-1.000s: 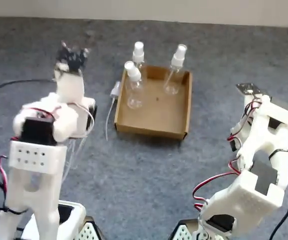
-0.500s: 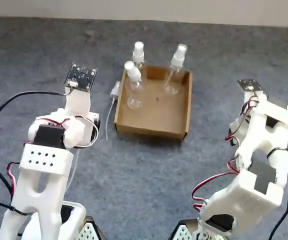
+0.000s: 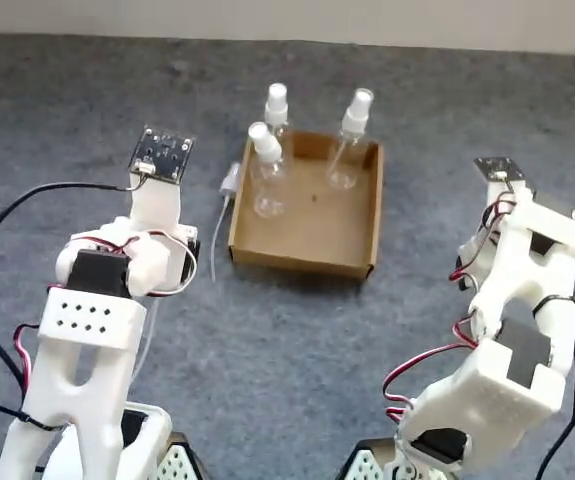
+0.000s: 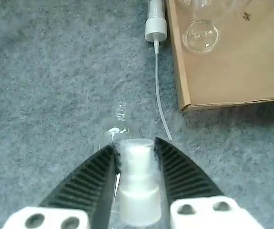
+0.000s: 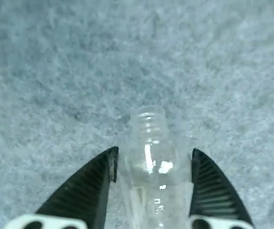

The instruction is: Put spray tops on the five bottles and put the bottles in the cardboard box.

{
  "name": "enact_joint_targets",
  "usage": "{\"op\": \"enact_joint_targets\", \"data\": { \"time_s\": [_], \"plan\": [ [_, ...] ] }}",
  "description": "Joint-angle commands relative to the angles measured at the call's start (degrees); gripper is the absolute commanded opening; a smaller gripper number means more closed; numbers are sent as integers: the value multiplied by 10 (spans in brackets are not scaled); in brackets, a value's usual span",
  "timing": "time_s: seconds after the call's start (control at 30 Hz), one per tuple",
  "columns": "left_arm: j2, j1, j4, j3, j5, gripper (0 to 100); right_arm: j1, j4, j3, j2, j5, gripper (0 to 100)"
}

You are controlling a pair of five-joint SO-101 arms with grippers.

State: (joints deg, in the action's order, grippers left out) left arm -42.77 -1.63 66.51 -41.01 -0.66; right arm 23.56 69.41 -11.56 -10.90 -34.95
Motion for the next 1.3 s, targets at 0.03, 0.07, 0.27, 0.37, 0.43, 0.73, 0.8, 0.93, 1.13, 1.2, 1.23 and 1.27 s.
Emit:
{"op": "enact_joint_targets", "data": {
  "time_s": [0.03, 0.07, 0.27, 0.37, 0.43, 0.73, 0.8, 0.93, 1.13, 1.2, 1.23, 1.27],
  "plan": [
    [-14, -6, -11, 2, -4, 2, 18, 41, 26, 7, -58, 265],
    [-14, -6, -11, 2, -4, 2, 18, 55, 26, 7, -69, 283],
    [-15, -6, -11, 2, -4, 2, 24, 62, 24, 5, -116, 289],
    [-15, -6, -11, 2, -4, 2, 29, 62, 16, 6, -122, 289],
    [-15, -6, -11, 2, -4, 2, 28, 62, 16, 5, -123, 280],
    [-17, -6, -9, 2, -4, 2, 23, 62, 16, 5, -123, 149],
    [-17, -6, -9, 2, -4, 2, 23, 62, 15, 5, -122, 118],
    [-17, -6, -9, 3, -4, 2, 27, 71, 21, 12, -119, 45],
    [-19, -5, -7, 47, -3, 2, 11, 152, 105, 71, -59, 34],
    [-19, 1, -1, 73, -2, 2, -8, 164, 115, 129, -35, 34],
    [-19, 9, 8, 88, -2, 2, -24, 167, 111, 164, -22, 34],
    [-19, 16, 16, 106, -1, 2, -44, 168, 105, 202, -10, 34]
  ]
}}
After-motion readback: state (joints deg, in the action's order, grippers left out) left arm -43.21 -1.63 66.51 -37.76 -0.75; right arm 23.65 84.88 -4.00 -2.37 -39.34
